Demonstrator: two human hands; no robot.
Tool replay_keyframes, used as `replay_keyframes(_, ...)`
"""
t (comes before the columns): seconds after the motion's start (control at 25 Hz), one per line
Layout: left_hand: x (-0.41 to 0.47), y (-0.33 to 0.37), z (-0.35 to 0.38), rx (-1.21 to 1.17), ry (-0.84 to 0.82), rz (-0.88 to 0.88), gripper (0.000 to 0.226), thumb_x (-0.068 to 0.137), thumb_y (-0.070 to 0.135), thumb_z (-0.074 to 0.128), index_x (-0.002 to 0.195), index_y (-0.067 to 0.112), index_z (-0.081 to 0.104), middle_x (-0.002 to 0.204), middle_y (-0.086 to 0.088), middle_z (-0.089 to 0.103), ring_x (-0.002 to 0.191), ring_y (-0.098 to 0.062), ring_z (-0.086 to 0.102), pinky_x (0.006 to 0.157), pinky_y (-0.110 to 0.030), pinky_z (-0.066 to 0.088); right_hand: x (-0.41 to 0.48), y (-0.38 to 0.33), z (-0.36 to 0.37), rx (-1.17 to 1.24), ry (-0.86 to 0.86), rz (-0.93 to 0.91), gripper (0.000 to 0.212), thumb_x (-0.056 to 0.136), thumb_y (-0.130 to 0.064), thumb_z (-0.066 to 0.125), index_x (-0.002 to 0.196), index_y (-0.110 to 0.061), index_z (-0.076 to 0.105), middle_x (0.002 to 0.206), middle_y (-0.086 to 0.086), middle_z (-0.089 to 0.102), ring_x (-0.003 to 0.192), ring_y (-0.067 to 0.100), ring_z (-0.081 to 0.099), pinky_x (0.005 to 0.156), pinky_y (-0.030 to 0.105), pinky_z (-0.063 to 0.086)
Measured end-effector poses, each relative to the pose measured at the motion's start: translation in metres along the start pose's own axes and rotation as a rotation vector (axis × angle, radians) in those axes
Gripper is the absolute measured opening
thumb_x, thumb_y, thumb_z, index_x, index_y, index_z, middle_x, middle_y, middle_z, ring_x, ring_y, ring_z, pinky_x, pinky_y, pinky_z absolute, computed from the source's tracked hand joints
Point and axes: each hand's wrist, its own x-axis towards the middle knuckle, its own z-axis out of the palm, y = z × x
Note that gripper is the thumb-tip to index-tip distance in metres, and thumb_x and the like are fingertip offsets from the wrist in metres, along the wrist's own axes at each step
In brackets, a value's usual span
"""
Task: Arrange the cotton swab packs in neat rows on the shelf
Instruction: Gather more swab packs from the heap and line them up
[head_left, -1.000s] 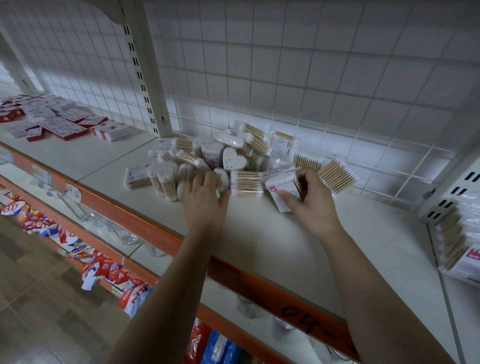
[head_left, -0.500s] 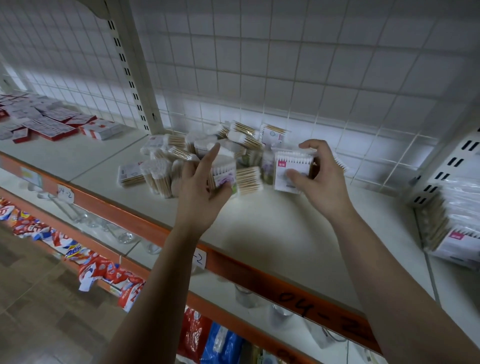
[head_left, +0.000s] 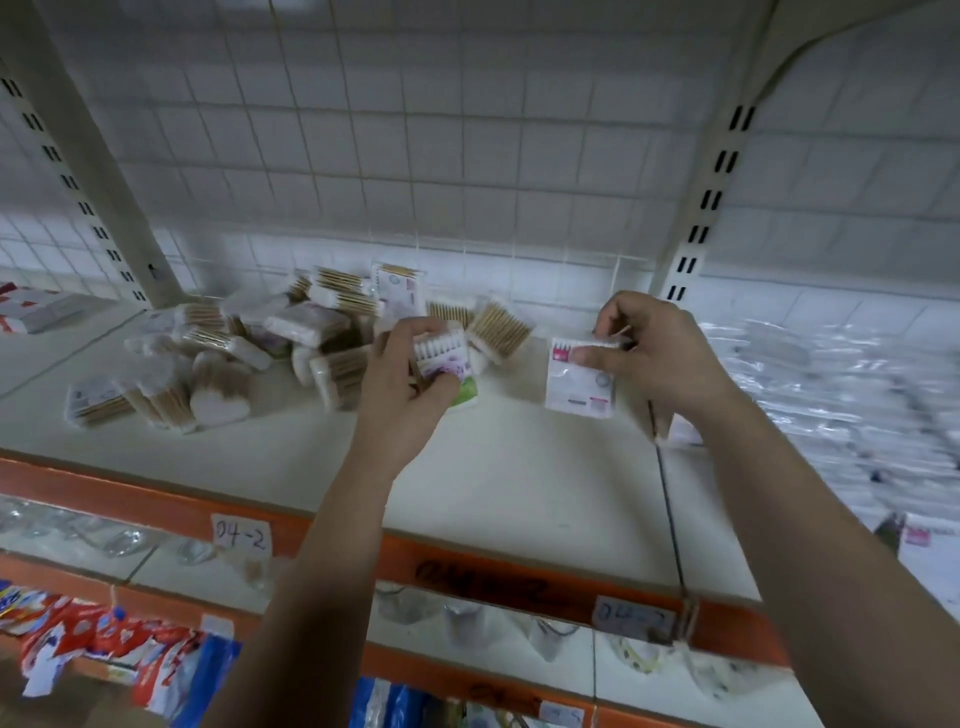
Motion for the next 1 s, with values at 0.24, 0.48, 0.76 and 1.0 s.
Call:
replay_keyframes(0.24,-0.012,0.014,0.07,-0.131,-0.025,-0.056,0.035,0.072,0.042,0.074,0.102,0.038,0.056,0.106,0.0,0.062,0.09,-0.013,0.063,0.077,-0.031,0.054,-0.024,0.03,-0.067,-0.267,-0.138,0.066,0.037,0.068,-0.027,0.084,0.1,-0.022,0.066,0.097,-0.004,0.065,0.091,0.012,0.059,0.076,0.018,0.046)
replay_keyframes(0.48,-0.012,0.023,0.102,-0.08,-0.074,-0.06,0.045,0.067,0.04,0.075,0.106,0.041,0.052,0.11,0.008,0.058,0.1,-0.016,0.06,0.086,-0.041,0.053,-0.045,0.053,-0.087,-0.439,-0.195,0.055,0.036,0.071,-0.019,0.081,0.104,-0.017,0.068,0.095,-0.007,0.064,0.09,0.009,0.057,0.068,0.005,0.036)
replay_keyframes(0.76,-0.011,0.032,0.11,-0.048,-0.128,-0.008,0.054,0.066,0.037,0.077,0.113,0.041,0.05,0.118,0.008,0.055,0.111,-0.015,0.056,0.091,-0.048,0.051,-0.052,0.061,-0.09,-0.583,-0.195,-0.004,0.031,0.07,-0.024,0.082,0.096,-0.014,0.068,0.094,-0.003,0.063,0.097,0.018,0.052,0.086,0.034,0.043)
replay_keyframes(1.0,-0.006,0.051,0.109,-0.104,-0.201,0.054,0.052,0.068,0.032,0.076,0.113,0.038,0.053,0.115,0.016,0.056,0.109,-0.015,0.059,0.088,-0.049,0.053,-0.048,0.062,-0.088,-0.491,-0.108,0.057,0.03,0.074,-0.021,0.079,0.102,-0.019,0.067,0.095,0.0,0.062,0.095,0.017,0.052,0.079,0.025,0.038)
